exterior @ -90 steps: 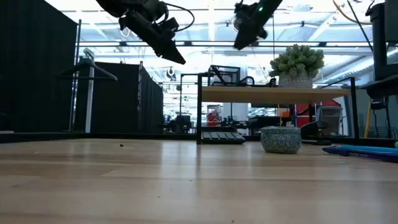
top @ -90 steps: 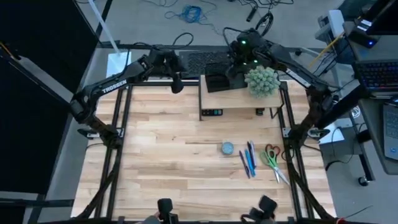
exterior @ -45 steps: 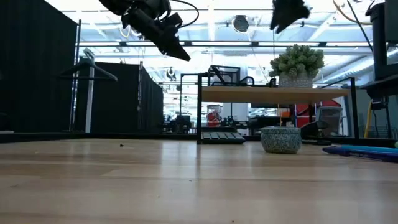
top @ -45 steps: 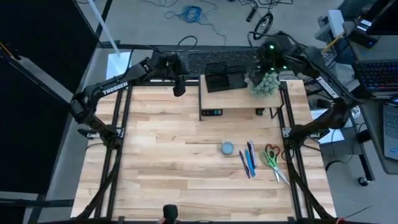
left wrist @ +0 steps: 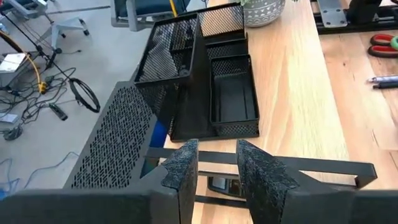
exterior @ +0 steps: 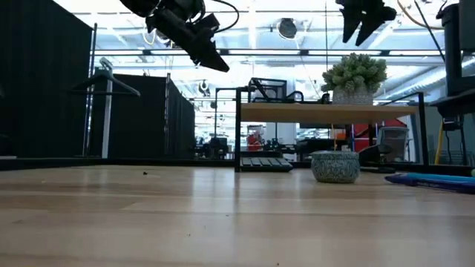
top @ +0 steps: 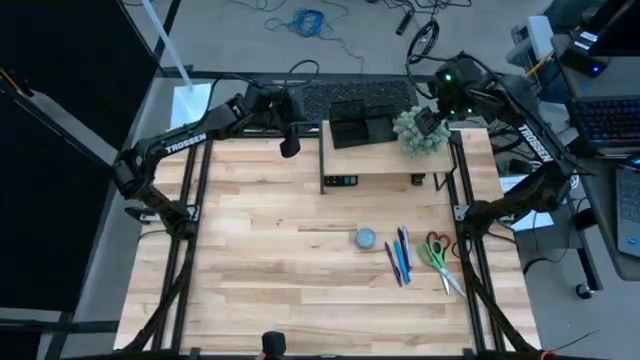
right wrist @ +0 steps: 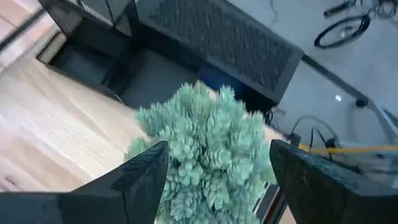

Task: Pick and place office supplies into organizer
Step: Remove the black stapler from under the wooden shelf

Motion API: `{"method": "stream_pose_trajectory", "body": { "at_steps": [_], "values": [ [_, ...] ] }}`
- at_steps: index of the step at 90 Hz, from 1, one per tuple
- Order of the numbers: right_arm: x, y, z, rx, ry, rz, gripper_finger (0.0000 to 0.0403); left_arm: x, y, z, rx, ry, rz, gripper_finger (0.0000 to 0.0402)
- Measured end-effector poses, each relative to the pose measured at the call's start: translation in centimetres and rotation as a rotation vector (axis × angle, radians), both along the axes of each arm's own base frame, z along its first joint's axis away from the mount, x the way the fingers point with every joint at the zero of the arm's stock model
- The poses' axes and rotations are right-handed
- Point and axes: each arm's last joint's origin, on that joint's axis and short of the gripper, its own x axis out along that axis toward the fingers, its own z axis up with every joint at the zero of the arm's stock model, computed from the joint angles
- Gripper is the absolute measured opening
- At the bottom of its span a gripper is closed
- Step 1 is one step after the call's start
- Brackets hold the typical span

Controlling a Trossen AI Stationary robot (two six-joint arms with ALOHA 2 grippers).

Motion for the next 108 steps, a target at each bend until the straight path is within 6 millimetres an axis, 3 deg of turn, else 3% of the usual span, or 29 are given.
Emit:
{"method": "stream_pose_trajectory", "body": {
  "at_steps": [17,35,50,65,78,108],
  "values": [
    [-0.7,2.1,-0.6,0.022,-0.031,0.003,0.0261,-0.2,-0.1,-0.3,-0.020,0.031,-0.001,0.0101],
    [-1.4,6.3,-2.0,0.030,-0.196,0.017,0.0261,-0.2,-0.2,-0.3,-0.019,0.037,-0.004,0.0101],
    [-0.9,9.6,-7.2,0.116,-0.300,0.022,0.0261,-0.3,-0.2,-0.3,-0.022,0.043,-0.004,0.0101],
    [1.4,12.9,-14.0,0.204,-0.357,0.082,0.0261,-0.3,-0.2,-0.4,-0.023,0.045,-0.004,0.0101],
    [2.7,15.0,-18.2,0.175,-0.371,0.050,0.0259,-0.3,-0.2,-0.3,-0.022,0.045,-0.005,0.0101],
    [4.2,17.5,-24.0,-0.080,-0.228,-0.182,0.0235,-0.3,-0.2,-0.4,-0.028,0.049,-0.004,0.0101]
  ]
}}
